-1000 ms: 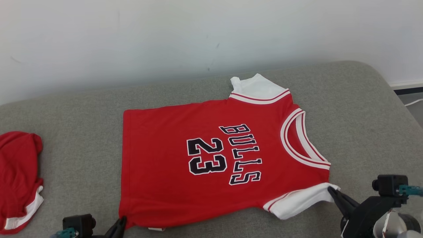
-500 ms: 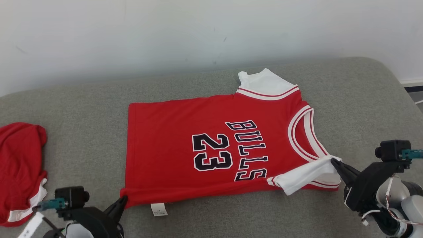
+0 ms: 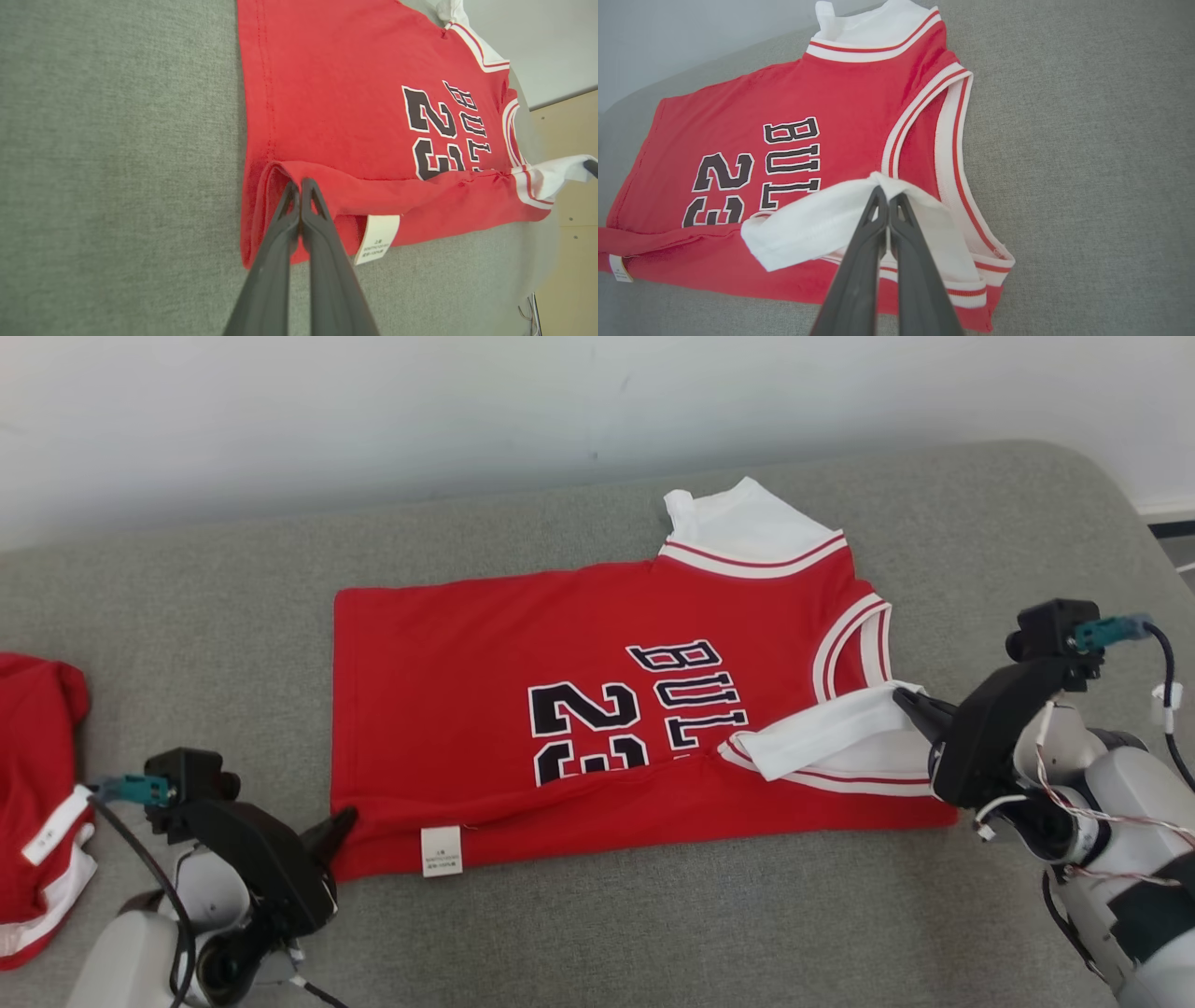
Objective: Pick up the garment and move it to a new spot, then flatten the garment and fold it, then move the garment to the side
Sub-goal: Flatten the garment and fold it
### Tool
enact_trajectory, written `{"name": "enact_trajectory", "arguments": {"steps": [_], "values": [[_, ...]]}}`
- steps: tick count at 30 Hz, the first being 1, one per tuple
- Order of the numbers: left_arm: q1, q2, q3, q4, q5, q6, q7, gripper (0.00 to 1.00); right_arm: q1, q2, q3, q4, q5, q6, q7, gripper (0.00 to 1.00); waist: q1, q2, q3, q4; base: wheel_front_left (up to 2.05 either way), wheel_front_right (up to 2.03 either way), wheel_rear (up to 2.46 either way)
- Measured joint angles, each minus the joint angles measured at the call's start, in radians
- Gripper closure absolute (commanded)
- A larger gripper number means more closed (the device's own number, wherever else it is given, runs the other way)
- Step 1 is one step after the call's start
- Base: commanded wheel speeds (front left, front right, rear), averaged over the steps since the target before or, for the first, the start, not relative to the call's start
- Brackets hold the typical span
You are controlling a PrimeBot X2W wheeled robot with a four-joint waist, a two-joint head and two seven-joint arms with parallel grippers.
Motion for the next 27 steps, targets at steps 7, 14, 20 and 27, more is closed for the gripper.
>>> {"name": "enact_trajectory", "arguments": {"steps": [7,14,20,27], "values": [[-0.056,-0.002,0.012,0.065,0.006,0.0,-0.007,1.0,-0.093,0.029,0.026,0.105,-0.039,0.007,-0.003,1.0,0.0,0.0,0.036,-0.007,0.0,0.0,0.0],[-0.101,-0.008,0.002,0.127,0.014,-0.001,-0.036,1.0,-0.151,0.053,0.042,0.21,-0.067,0.019,-0.044,1.0,0.0,0.0,0.068,-0.013,0.0,0.0,0.0],[-0.123,-0.012,-0.004,0.163,0.042,-0.008,-0.098,0.0,-0.184,0.074,0.053,0.277,-0.085,0.04,-0.096,0.0,-0.0001,0.0,0.071,-0.011,0.0,0.0,0.0],[-0.126,-0.011,-0.014,0.171,0.082,-0.008,-0.213,0.0,-0.191,0.078,0.048,0.325,-0.093,0.062,-0.189,0.0,-0.0001,0.0,0.042,-0.012,0.0,0.0,0.0]]}}
